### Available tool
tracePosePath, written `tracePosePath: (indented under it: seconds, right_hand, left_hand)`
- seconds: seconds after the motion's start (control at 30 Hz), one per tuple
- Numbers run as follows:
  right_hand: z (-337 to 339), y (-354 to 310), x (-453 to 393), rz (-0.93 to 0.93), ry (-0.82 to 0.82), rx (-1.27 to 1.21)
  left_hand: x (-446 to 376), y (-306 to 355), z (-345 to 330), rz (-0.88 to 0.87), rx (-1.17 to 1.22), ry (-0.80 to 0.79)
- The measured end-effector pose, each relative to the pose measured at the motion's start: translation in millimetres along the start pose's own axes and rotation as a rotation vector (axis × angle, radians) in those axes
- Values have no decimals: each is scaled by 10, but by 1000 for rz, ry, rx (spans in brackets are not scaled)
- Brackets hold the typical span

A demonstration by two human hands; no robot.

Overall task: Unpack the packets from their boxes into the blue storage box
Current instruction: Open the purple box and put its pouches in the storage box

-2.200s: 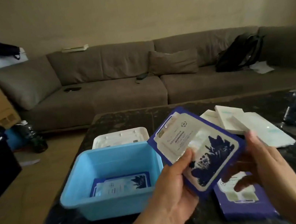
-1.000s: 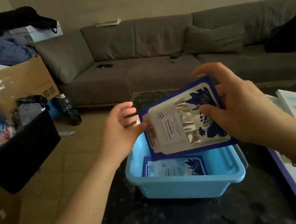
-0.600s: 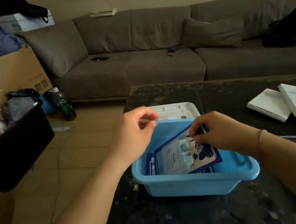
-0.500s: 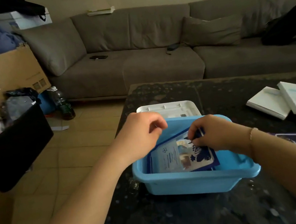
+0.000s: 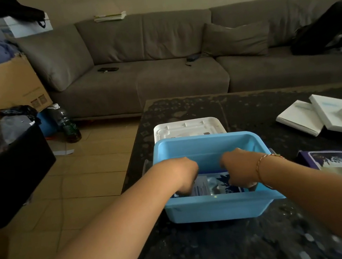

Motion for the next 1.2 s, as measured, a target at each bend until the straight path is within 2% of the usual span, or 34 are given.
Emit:
tracePosePath:
  seconds: [0.3,0.63,0.73,0.8,0.87,0.97,1.07,1.13,1.2]
  right_hand:
    - [-150,-9,-52,-26,-143,109]
    - [-139,55,-15,-25,-177,-24]
    - [-92,32,58,-9,-128,-6]
    - [41,29,175,-2,-27,-13]
    - [231,84,290,17,131,-71]
    - [489,355,461,55,349,-370]
    - [561,814,645,71,497,-582]
    - [512,1189,764,59,564,-627]
    - [412,1605,866,17,601,-675]
  left_hand:
    - [-79,-24,-109,-3,-40,17]
    - [-58,21,-105,26,-43,16]
    - [-21,31,-40,51,-30,28]
    - [17,46,92,65,2,121]
    - [72,82,277,76,89,295]
    - [188,245,575,31,294,698]
    - [301,575,767,-150,454,1122]
    - [312,906,800,-286,462,1242]
    - [239,1292,761,-419,428,1248]
Point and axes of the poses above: each hand's wrist, its own x-axis away from the middle knuckle, its own z-axis out of the back of the hand, y = z × x, the point moved 4 cm from there along -x, towards the middle knuckle, and after that the axes turned 6 degrees about -z, right-handed, at the moved point
